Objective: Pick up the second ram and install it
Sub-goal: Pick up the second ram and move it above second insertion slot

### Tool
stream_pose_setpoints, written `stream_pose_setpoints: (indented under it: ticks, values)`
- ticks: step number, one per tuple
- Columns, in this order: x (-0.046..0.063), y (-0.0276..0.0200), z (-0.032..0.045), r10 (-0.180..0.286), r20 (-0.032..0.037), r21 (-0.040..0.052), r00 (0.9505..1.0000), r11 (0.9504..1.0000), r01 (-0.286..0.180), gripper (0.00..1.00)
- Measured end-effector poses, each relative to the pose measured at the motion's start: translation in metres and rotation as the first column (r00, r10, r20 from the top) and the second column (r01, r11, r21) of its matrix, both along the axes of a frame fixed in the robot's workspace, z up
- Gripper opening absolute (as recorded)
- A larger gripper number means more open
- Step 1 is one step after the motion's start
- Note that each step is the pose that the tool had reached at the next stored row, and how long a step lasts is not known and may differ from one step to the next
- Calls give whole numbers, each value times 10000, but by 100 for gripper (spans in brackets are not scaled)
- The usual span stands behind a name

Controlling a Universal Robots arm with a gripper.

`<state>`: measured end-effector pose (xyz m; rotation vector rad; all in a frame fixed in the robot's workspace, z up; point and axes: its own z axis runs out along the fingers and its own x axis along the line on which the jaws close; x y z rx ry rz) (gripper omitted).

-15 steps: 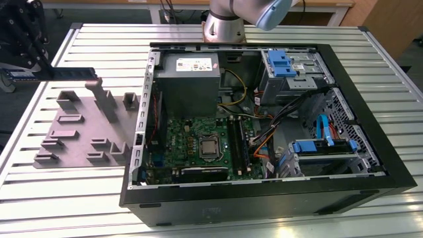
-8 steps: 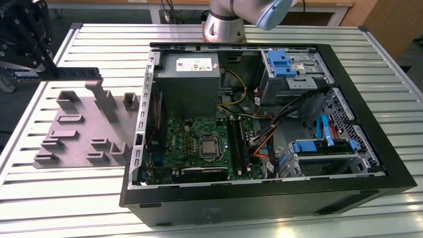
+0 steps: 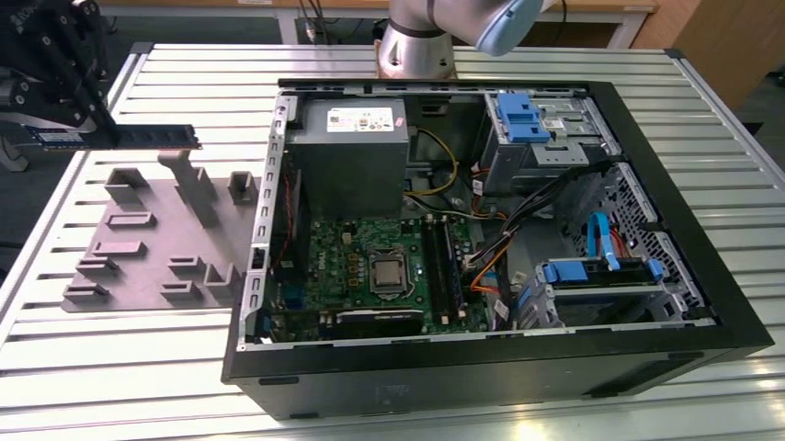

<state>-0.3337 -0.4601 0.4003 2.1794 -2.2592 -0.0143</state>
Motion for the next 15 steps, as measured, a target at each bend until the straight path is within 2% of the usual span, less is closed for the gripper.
stream_pose_setpoints:
  ticks: [9,11,15]
  values:
    - [126,0,0,-1,-1,0,10000,10000,1,14]
    - [248,0,0,0,0,0,10000,10000,0,14]
    - [330,0,0,0,0,0,10000,10000,0,14]
